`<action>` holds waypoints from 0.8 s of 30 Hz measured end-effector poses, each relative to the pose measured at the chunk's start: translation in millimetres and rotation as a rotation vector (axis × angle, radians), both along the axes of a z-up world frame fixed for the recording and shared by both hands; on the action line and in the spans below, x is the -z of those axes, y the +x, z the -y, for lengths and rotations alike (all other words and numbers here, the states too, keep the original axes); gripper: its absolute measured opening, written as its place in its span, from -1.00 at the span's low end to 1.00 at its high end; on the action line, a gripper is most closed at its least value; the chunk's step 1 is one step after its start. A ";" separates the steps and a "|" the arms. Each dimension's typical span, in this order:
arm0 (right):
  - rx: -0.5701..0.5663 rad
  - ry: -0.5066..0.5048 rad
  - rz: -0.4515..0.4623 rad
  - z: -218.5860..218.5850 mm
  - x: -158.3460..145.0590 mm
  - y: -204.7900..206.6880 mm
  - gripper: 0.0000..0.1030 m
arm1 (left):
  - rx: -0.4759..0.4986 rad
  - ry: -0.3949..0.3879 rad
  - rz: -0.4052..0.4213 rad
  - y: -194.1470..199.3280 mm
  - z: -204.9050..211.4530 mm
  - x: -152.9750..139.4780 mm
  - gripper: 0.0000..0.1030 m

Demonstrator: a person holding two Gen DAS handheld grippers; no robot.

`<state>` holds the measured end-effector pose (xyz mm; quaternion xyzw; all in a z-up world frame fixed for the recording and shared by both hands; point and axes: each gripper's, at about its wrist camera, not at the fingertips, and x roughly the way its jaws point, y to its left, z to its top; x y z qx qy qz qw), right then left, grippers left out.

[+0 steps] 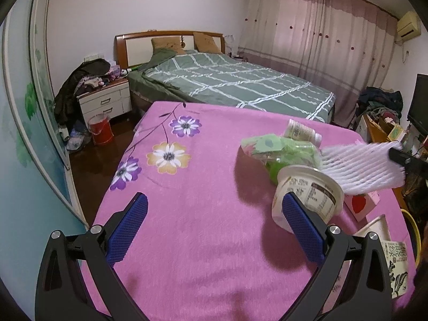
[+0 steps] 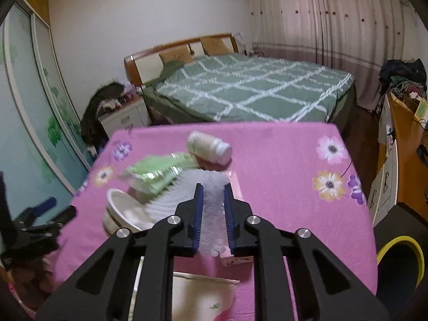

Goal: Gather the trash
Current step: 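Carry the mesh net over the yellow-rimmed bin and open the right tool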

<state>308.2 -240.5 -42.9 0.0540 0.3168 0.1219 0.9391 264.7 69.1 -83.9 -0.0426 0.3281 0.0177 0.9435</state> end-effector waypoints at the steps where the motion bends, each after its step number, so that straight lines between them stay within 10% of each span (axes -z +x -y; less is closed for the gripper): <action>1: 0.008 0.006 0.021 2.4 -6.8 -4.9 -0.72 | -0.002 -0.001 0.009 2.3 -1.3 1.3 0.93; 13: 0.350 -0.025 0.177 106.2 -41.1 -70.1 -0.72 | -0.010 -0.028 -0.037 20.8 -10.2 24.0 0.93; 24: 0.739 0.074 -0.104 271.8 59.6 -122.5 -0.65 | -0.008 -0.028 -0.029 19.0 -6.3 23.7 0.93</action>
